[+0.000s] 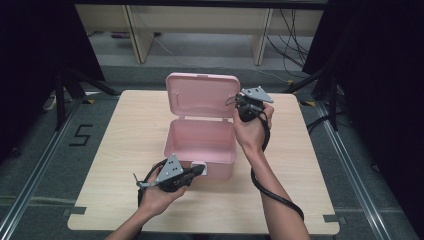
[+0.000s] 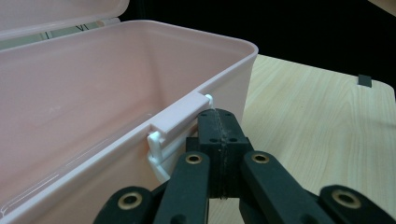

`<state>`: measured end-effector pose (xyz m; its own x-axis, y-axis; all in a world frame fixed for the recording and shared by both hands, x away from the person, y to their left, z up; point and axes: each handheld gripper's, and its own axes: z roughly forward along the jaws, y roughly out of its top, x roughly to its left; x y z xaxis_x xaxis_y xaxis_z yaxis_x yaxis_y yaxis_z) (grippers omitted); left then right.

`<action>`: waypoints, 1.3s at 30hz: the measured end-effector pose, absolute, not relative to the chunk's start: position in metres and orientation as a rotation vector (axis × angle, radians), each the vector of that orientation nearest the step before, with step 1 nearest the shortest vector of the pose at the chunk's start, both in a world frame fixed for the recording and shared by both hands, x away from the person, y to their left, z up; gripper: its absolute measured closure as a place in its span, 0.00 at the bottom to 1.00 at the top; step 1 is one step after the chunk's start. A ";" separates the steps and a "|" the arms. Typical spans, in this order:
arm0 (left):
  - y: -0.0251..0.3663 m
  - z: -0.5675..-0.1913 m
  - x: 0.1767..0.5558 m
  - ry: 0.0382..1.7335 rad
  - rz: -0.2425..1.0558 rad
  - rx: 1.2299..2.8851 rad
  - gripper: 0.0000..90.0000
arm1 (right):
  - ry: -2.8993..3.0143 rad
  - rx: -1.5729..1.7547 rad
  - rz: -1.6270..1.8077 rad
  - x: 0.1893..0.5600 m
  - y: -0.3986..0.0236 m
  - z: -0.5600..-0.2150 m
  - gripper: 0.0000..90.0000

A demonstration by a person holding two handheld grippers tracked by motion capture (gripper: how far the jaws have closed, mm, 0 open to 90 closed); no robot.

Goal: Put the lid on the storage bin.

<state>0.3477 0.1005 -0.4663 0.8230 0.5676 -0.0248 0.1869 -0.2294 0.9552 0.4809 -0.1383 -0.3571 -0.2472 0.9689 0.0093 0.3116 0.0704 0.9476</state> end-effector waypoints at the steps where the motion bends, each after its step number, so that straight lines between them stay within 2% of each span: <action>1: 0.100 -0.466 0.348 0.578 0.392 1.798 1.00 | 1.660 1.272 1.193 0.481 -0.139 -0.357 1.00; 39: 0.101 -0.466 0.348 0.578 0.390 1.799 1.00 | 1.627 1.182 1.204 0.459 -0.139 -0.367 0.99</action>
